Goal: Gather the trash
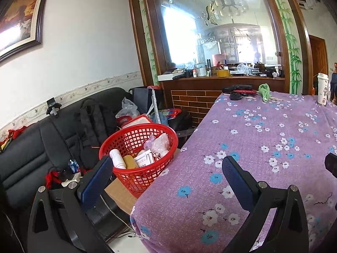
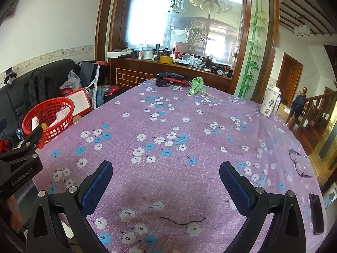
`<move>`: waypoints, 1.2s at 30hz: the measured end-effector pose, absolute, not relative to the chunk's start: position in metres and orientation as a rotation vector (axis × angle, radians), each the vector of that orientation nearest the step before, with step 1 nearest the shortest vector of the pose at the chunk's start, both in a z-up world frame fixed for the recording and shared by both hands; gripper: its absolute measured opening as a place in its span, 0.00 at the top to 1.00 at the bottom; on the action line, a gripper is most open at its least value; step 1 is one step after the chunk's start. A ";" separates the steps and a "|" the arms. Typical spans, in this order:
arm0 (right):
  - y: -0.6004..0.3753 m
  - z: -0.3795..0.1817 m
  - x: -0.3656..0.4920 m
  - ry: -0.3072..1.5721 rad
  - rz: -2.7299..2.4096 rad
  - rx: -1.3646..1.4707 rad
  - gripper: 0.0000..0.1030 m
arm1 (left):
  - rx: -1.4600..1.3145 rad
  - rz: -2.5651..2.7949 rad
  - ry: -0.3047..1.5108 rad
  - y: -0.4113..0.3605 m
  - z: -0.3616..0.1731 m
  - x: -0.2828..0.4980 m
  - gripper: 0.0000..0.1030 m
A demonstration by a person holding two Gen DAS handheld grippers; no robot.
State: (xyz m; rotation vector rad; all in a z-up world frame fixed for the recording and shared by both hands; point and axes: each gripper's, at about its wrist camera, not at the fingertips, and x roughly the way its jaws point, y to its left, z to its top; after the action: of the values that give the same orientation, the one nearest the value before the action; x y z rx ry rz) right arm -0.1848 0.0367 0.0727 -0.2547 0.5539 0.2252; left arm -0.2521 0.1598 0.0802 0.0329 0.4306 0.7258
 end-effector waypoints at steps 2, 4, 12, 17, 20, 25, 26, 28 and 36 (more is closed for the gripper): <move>0.038 0.072 -0.185 0.557 0.226 -0.257 0.01 | 0.037 0.726 0.430 0.159 0.079 -0.252 0.00; 0.038 0.071 -0.184 0.560 0.225 -0.258 0.01 | 0.039 0.722 0.434 0.159 0.079 -0.251 0.00; 0.040 0.070 -0.185 0.565 0.227 -0.262 0.01 | 0.041 0.713 0.451 0.160 0.075 -0.250 0.00; 0.040 0.067 -0.184 0.571 0.225 -0.262 0.01 | 0.045 0.711 0.460 0.160 0.074 -0.248 0.00; 0.040 0.066 -0.184 0.572 0.224 -0.264 0.01 | 0.045 0.710 0.460 0.160 0.074 -0.248 0.00; 0.039 0.065 -0.183 0.574 0.226 -0.263 0.01 | 0.043 0.712 0.460 0.161 0.072 -0.247 0.00; 0.039 0.065 -0.182 0.574 0.226 -0.263 0.01 | 0.043 0.712 0.461 0.161 0.072 -0.247 0.00; 0.040 0.065 -0.182 0.576 0.224 -0.264 0.01 | 0.045 0.711 0.461 0.161 0.072 -0.247 0.00; 0.040 0.061 -0.181 0.582 0.226 -0.266 0.01 | 0.045 0.712 0.461 0.160 0.072 -0.247 0.00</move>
State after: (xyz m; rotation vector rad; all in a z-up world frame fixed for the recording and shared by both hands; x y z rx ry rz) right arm -0.1814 0.0395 0.0614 -0.2661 0.5822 0.2256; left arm -0.2468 0.1603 0.0722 0.0448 0.4610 0.7120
